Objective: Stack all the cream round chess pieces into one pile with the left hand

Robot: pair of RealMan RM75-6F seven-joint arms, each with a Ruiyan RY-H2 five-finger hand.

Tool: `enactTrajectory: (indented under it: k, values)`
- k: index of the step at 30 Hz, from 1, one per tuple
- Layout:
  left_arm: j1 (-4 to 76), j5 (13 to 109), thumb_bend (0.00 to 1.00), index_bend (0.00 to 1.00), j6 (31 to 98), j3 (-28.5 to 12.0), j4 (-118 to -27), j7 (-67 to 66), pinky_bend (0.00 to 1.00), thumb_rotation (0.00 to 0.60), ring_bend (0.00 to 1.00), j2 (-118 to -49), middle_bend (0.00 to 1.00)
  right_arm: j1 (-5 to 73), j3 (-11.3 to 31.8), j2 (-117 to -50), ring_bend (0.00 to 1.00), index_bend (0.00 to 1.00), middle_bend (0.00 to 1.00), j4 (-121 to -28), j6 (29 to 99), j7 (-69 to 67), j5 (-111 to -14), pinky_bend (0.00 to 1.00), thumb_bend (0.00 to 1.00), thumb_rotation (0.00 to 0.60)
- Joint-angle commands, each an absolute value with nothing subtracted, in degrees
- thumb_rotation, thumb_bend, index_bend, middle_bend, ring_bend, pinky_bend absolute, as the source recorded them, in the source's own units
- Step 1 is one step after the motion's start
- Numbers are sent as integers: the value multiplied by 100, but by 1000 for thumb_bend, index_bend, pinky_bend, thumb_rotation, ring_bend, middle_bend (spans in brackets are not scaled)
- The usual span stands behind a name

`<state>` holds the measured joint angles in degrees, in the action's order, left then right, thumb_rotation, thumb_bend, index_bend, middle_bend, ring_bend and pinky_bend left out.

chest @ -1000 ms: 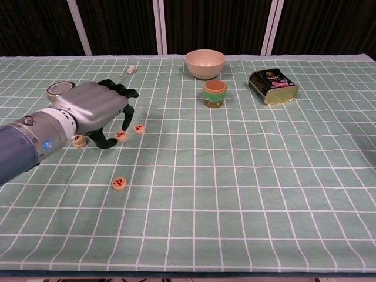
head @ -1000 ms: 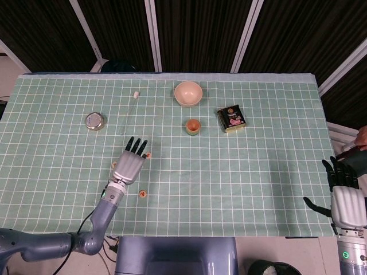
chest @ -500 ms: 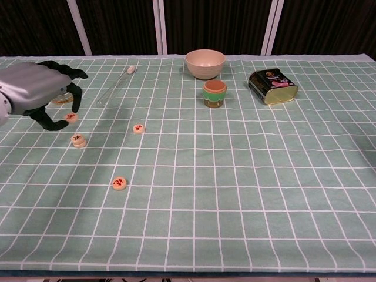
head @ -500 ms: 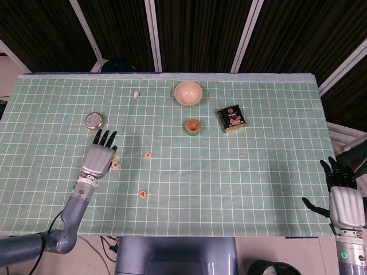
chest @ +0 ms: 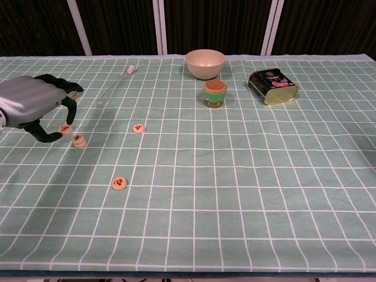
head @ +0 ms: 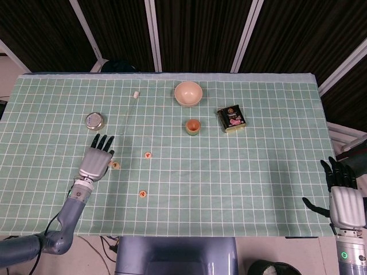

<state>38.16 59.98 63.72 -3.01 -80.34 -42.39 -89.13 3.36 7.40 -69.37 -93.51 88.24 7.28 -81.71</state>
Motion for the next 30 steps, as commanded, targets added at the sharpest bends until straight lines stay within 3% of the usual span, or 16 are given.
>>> enactTrajectory:
  k: [1,30]
  values:
    - [3816,6047,330,502,6370,-291,-8018,-4253,0,600,0,-8960,40,338,736,-6938,1,89,14,-9341,8823,735,-8178,0,233,600]
    - [3805,6007,330,458,6300,-359,-7871,-4532,0,600,0,-9212,39,335,747,-6931,1,89,14,-9338,8824,704,-8163,0,232,600]
